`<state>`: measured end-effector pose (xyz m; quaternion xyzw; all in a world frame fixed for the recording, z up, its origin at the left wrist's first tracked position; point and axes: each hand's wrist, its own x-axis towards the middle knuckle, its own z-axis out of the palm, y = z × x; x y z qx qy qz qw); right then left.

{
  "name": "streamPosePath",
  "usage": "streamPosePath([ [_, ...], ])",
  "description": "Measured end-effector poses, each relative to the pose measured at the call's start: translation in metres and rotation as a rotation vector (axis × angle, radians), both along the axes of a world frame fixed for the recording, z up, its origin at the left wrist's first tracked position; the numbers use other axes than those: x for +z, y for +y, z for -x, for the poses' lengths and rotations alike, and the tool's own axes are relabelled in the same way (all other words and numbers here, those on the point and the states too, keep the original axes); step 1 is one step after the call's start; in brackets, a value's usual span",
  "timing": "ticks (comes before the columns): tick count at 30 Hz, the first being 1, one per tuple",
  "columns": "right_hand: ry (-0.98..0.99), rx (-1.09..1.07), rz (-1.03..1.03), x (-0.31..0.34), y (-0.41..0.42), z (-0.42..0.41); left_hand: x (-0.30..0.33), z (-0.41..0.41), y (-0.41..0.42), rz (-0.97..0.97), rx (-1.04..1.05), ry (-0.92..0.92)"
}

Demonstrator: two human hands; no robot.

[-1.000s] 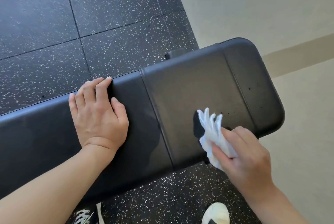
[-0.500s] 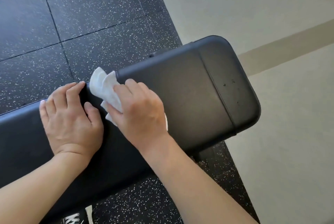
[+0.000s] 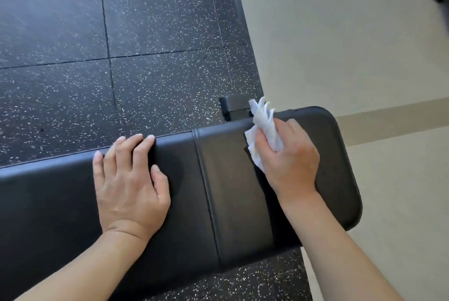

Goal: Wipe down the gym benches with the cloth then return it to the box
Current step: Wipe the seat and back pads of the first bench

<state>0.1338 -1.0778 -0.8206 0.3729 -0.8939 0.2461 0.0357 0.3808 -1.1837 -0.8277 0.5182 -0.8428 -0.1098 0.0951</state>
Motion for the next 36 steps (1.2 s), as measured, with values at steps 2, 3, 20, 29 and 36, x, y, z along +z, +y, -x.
streamPosePath([
  [2, -0.030, 0.029, -0.087, 0.006, -0.048, -0.013, 0.000, -0.001, -0.002, -0.007, -0.001, -0.008],
  [3, -0.014, 0.079, -0.178, 0.007, -0.072, -0.022, -0.001, -0.001, -0.002, -0.009, -0.003, -0.014],
  [20, 0.092, 0.159, -0.578, 0.010, -0.070, 0.068, -0.006, -0.004, -0.005, -0.011, -0.026, -0.056],
  [29, -0.054, 0.442, -0.096, -0.007, -0.131, -0.089, -0.005, -0.001, -0.007, 0.000, -0.015, -0.071],
  [36, 0.192, 0.088, -0.430, -0.003, -0.046, 0.042, -0.006, -0.002, -0.004, 0.025, -0.006, -0.051],
])
